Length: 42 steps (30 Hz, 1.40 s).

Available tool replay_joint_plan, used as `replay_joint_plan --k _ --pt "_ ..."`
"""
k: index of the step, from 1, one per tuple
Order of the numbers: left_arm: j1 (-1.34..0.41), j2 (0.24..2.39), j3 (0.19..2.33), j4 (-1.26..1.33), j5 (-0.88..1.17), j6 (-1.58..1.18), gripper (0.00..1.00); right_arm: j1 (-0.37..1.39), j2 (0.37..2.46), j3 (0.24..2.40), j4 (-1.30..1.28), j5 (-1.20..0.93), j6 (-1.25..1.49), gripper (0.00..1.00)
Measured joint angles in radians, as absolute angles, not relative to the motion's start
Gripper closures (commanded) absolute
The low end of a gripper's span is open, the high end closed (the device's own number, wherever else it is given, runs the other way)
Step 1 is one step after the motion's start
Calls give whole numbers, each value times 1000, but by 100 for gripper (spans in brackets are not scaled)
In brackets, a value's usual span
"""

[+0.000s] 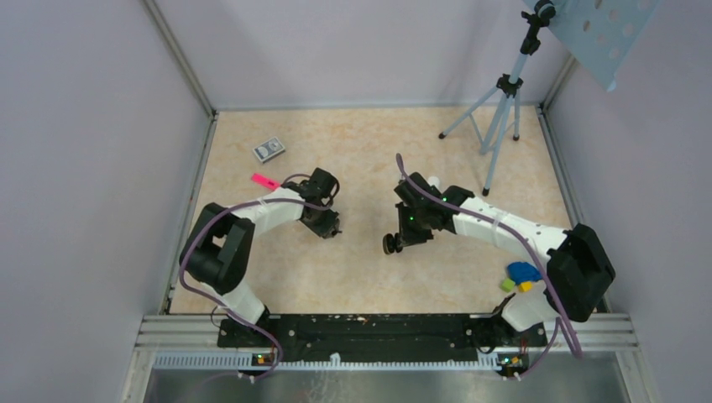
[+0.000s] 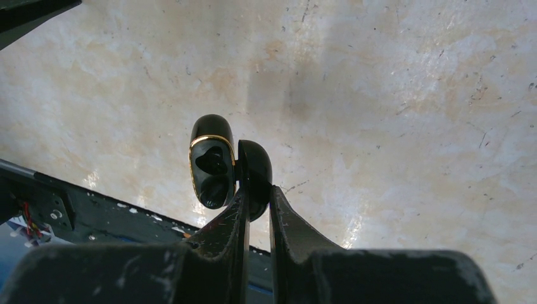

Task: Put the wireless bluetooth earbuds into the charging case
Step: Pick up the left earbud from the center of the board, then insert the left earbud into the left side groove of the charging case.

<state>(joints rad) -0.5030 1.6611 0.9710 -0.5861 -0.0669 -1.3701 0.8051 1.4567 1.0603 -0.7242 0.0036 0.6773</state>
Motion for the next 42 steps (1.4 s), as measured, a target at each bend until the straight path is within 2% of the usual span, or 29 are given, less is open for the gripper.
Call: replay_joint_plan --k 15,23,35,42 --pt "-503 1669 980 -561 -59 -1274 100 805 1434 1026 -723 -3 685 99" --pt "-505 1629 922 -376 28 -1024 100 805 1434 1026 -717 -4 685 99" --pt "-515 1336 811 -88 237 -618 100 805 1434 1026 -718 -3 685 99" --pt "-560 1314 810 -17 286 -482 100 805 1434 1027 -718 2 685 100"
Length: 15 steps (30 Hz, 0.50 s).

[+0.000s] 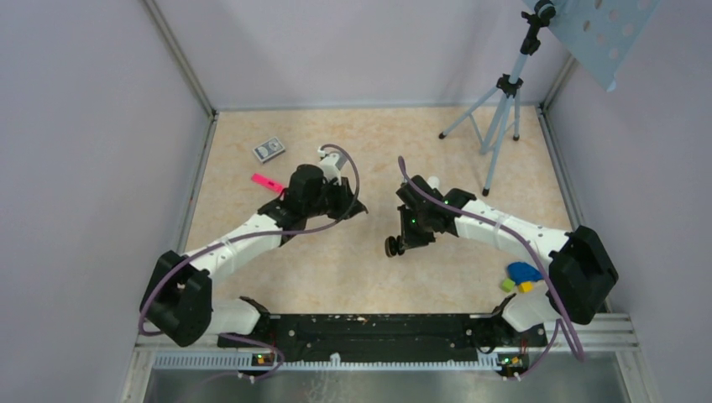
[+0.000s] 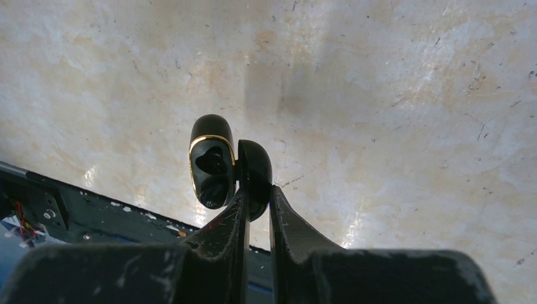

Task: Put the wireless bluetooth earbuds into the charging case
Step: Insert the left earbud into the left side groove of the charging case.

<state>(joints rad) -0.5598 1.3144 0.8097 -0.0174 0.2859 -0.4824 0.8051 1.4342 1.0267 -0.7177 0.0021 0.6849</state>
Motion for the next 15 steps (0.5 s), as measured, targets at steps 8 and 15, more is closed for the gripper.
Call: replay_joint_plan --k 8,15 --pt "-629 1219 742 115 326 -426 100 805 1439 1045 -719 12 699 100" --pt "-704 1112 592 370 382 -315 100 805 1462 1115 -727 21 699 100"
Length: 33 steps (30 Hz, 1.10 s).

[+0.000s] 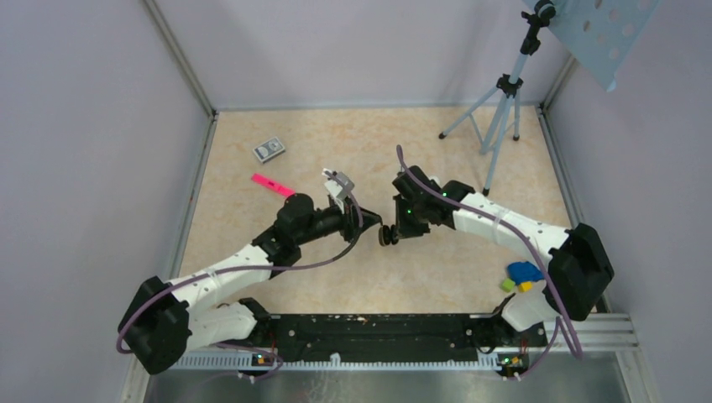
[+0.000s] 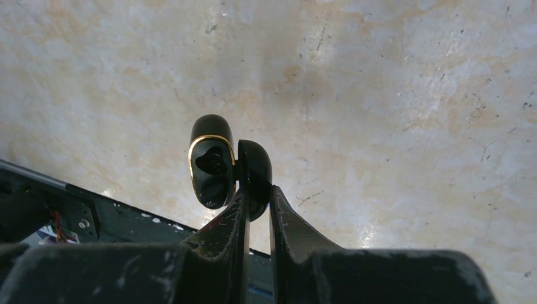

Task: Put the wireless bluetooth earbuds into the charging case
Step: Insert the left earbud into the left side groove of the charging case.

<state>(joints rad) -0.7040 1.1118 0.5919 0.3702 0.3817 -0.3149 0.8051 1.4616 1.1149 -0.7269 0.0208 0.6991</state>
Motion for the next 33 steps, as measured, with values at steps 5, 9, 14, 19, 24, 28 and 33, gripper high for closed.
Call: replay_joint_plan --k 5,9,14,19,24,28,33 --pt "-756 1093 544 464 423 -205 100 805 1462 1128 -724 12 700 100" --pt "-764 1093 544 499 466 -112 100 805 1462 1128 -724 -13 700 100" --pt "-768 1093 544 500 504 24 100 805 1462 1128 -726 -27 700 100" --pt "-769 1116 559 451 551 139 100 805 1462 1128 -727 -29 700 100" --pt "-770 1155 564 424 583 211 100 805 1462 1128 -728 -28 700 100" --pt "-775 1177 569 411 569 250 100 805 1462 1128 -730 -28 700 100" --pt "-807 1179 569 410 496 317 100 805 1461 1128 -742 -28 700 100"
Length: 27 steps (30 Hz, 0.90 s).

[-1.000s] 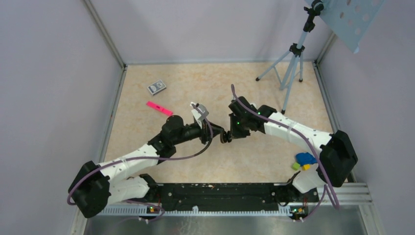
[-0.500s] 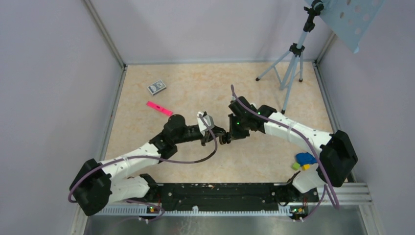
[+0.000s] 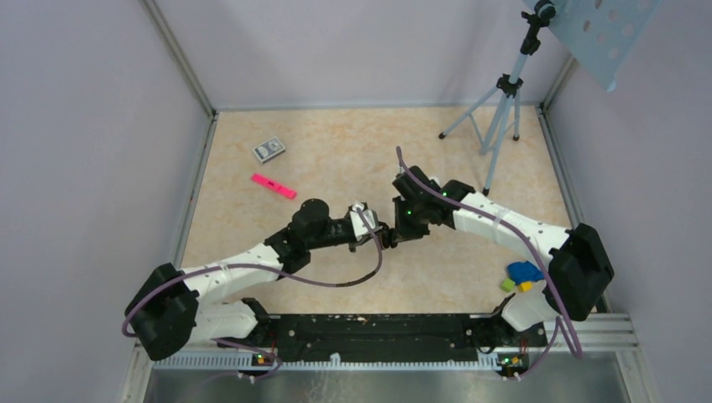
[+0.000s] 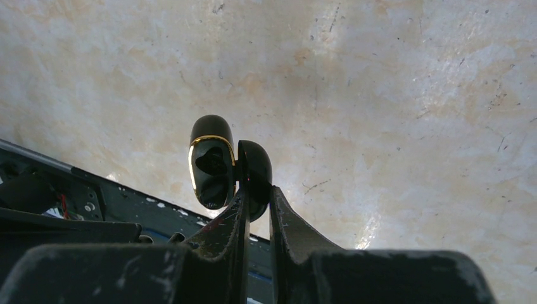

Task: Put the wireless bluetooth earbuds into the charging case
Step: Insert the left earbud into the left side groove of the charging case.

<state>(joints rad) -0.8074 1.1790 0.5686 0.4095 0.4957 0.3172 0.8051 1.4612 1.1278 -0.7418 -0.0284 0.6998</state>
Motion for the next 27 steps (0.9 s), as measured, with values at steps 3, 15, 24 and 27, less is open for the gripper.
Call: replay_joint_plan --k 3,15,24,27 --pt "-825 1179 569 411 446 349 100 805 1462 1129 -762 -28 695 100" --pt "-829 1199 547 538 299 361 100 802 1585 1244 -966 70 579 100" --pt "-857 1241 496 633 272 361 100 802 1609 1320 -1026 85 552 100" --pt "-865 1248 481 652 271 362 100 802 1609 1334 -1031 56 548 99"
